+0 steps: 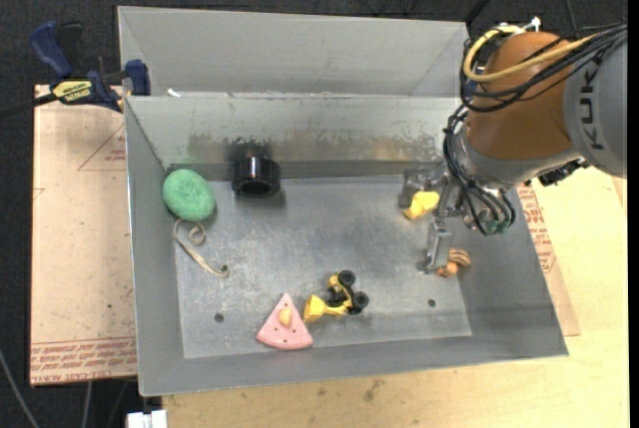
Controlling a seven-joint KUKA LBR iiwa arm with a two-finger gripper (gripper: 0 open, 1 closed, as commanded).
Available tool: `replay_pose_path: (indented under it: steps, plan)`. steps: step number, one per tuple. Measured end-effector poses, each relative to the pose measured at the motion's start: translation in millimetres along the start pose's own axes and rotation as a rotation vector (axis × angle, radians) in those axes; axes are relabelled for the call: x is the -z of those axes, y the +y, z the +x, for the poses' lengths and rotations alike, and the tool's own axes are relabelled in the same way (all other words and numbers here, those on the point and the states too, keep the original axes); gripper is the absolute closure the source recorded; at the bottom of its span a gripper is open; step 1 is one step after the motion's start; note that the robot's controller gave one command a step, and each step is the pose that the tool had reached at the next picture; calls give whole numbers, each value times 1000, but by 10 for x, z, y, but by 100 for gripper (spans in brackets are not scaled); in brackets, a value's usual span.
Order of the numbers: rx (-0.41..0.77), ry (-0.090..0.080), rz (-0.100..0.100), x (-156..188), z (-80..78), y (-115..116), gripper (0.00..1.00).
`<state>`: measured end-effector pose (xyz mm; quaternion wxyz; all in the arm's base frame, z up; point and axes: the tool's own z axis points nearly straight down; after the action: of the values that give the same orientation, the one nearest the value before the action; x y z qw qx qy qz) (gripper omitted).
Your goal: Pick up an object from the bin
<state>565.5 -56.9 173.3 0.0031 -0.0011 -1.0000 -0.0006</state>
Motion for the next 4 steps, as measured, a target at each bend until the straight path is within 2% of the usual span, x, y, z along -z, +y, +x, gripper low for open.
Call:
replay_pose_path:
  steps: [1,2,3,4]
  plan:
    - [1,-8,1,46,-15,1,0]
    - [31,-15,3,-280,-186,371,0]
    - [-72,-8,-2,-549,187,524,0]
    - [-167,-3,2,-628,329,545,0]
